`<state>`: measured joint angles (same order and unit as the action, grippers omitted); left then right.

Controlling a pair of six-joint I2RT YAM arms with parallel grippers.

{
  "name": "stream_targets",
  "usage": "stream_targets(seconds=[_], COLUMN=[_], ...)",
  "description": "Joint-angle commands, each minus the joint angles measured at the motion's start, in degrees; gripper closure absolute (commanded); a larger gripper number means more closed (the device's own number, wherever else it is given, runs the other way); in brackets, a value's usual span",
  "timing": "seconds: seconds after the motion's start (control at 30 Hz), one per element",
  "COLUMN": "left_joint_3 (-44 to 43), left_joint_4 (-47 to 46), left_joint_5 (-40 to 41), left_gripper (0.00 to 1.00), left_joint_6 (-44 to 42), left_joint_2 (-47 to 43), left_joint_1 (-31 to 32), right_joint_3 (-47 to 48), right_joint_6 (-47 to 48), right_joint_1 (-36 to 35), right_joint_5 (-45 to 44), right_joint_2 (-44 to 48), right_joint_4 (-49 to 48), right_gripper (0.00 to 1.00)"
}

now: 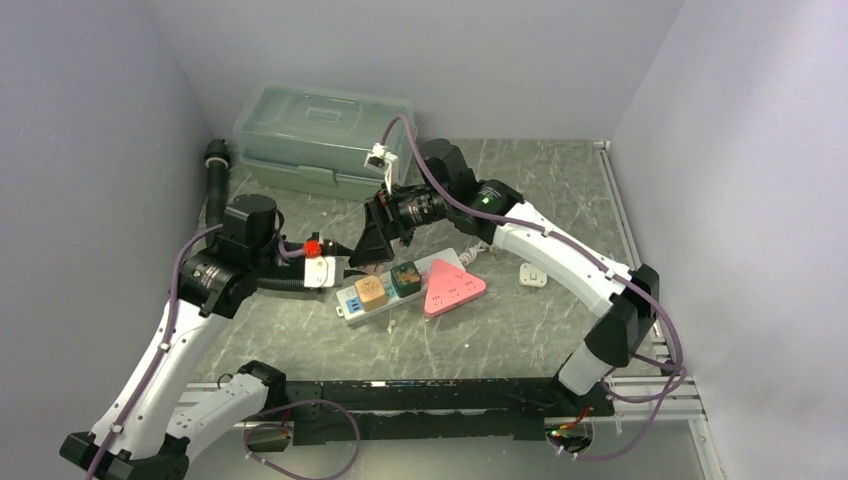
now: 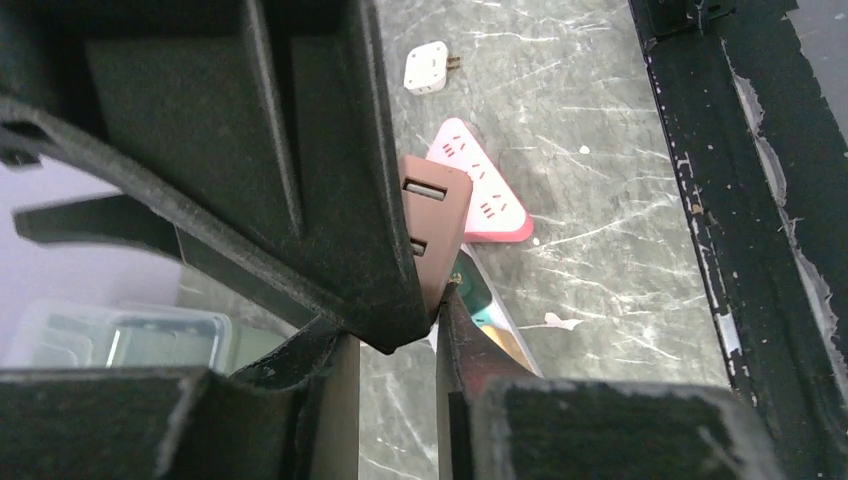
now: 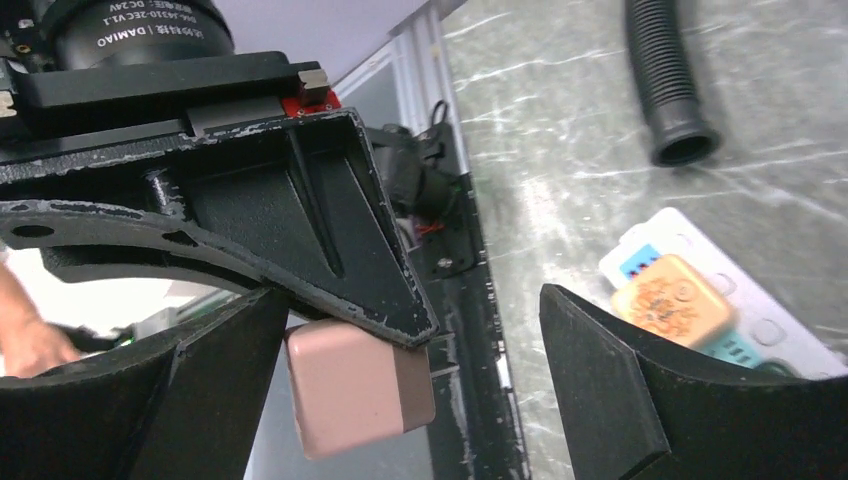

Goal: Insert the plug
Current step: Pick up the plug from the center of the board.

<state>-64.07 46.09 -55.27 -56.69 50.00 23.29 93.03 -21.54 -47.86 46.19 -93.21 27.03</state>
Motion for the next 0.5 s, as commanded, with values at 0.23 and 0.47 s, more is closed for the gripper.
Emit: stream_targets(seconds=[0.23,0.47], left_joint_3=[3.30,3.67], left_joint_4=[-2.72,-5.05], left_joint_5=[-0.31,0.85], left_gripper=[1.00,1.00], left_joint_6=[24.17,36.51], left_joint_2=[1.44,4.31], left_joint_1=[0.27,0.27], right_joint_3=[-7.15,-4.91], right_joint_6=[10.43,15.28], right_joint_1=[1.36,-0.12], right_joint_5=[-19.25,-12.56], right_joint_2=[16.78,15.75], right_joint_4=[0.14,5.20], right_gripper=[0.00,0.04])
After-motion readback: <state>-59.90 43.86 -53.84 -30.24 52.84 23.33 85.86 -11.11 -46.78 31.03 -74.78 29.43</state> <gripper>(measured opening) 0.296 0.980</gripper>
